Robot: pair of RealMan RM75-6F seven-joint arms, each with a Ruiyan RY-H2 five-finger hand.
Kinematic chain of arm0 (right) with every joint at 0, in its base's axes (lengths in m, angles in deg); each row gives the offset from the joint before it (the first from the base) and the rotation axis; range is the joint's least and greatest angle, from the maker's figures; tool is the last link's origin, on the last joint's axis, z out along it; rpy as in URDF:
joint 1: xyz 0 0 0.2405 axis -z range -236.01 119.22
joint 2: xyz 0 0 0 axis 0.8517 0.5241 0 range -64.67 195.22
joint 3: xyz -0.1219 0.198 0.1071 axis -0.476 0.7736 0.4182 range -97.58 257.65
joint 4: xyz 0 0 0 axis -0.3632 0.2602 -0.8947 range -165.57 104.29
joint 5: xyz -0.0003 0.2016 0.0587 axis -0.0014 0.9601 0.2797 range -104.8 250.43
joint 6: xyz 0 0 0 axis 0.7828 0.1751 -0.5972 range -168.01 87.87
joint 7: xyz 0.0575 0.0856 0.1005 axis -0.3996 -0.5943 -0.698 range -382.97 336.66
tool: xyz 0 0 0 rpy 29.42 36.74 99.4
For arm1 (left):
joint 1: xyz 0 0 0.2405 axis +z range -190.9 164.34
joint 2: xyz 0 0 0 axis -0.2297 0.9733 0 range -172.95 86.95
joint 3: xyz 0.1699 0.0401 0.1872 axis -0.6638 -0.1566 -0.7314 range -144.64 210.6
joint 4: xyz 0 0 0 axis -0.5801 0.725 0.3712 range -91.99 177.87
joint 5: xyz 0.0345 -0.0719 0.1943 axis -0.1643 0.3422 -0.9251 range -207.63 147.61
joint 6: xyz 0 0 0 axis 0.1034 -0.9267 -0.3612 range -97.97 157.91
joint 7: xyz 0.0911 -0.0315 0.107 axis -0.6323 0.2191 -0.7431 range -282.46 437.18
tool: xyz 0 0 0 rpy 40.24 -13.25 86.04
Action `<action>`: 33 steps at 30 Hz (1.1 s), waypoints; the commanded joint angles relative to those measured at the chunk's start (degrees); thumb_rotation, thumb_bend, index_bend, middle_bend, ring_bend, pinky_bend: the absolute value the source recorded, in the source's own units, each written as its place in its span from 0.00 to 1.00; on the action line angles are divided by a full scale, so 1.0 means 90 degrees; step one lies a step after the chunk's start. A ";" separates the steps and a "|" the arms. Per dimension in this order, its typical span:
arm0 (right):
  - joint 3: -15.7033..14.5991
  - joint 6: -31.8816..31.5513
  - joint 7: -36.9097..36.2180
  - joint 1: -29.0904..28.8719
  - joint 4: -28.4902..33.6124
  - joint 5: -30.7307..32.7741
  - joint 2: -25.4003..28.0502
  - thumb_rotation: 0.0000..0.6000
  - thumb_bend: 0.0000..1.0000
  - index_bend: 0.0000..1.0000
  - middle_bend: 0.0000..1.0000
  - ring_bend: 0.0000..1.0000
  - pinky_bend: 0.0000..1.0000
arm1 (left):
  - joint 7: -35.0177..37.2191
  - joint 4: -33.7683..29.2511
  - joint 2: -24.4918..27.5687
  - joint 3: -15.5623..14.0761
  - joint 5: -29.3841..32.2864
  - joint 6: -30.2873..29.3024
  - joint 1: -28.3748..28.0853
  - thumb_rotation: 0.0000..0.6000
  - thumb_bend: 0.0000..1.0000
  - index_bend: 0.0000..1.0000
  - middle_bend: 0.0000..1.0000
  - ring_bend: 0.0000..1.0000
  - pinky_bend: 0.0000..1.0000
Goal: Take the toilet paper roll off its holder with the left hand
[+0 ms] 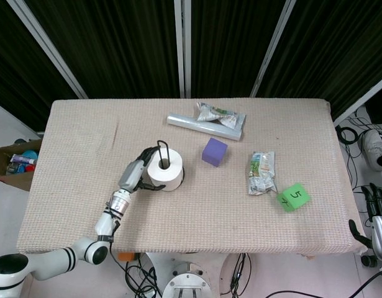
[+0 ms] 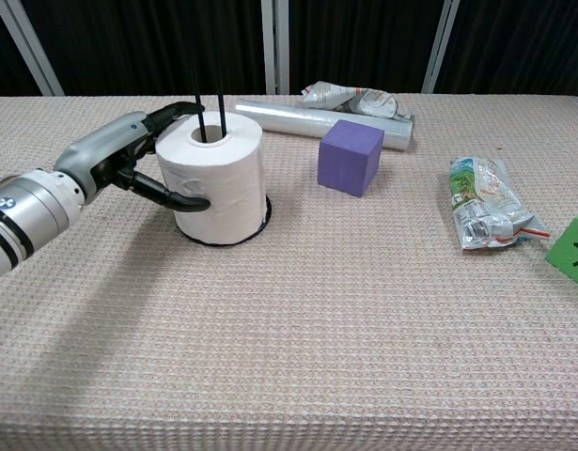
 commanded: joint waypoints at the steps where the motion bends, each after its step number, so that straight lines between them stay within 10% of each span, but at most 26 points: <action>1: 0.0004 0.0000 0.0002 0.0002 0.0004 0.0009 0.0003 1.00 0.29 0.00 0.00 0.00 0.00 | 0.0138 -0.0010 -0.0036 0.0055 0.0011 -0.0073 0.0020 1.00 0.04 0.14 0.23 0.04 0.14; 12: 0.0010 0.0004 -0.0011 0.0016 -0.0009 0.0040 0.0024 1.00 0.30 0.00 0.00 0.00 0.00 | 0.0673 -0.0825 0.0430 0.0335 -0.0165 -0.0603 0.0186 1.00 0.04 0.26 0.34 0.13 0.16; 25: 0.0030 0.0110 0.0071 -0.0062 0.0060 0.0044 0.0007 1.00 0.30 0.00 0.00 0.00 0.00 | 0.0003 -0.4552 0.2944 0.1928 0.0310 -0.1310 0.0432 1.00 0.04 0.25 0.33 0.13 0.16; 33: 0.0027 0.0127 0.0077 -0.0067 0.0028 0.0061 -0.0034 1.00 0.30 0.00 0.00 0.00 0.00 | -0.0128 -0.4893 0.3899 0.2270 0.0640 -0.1973 0.1110 1.00 0.04 0.26 0.34 0.13 0.16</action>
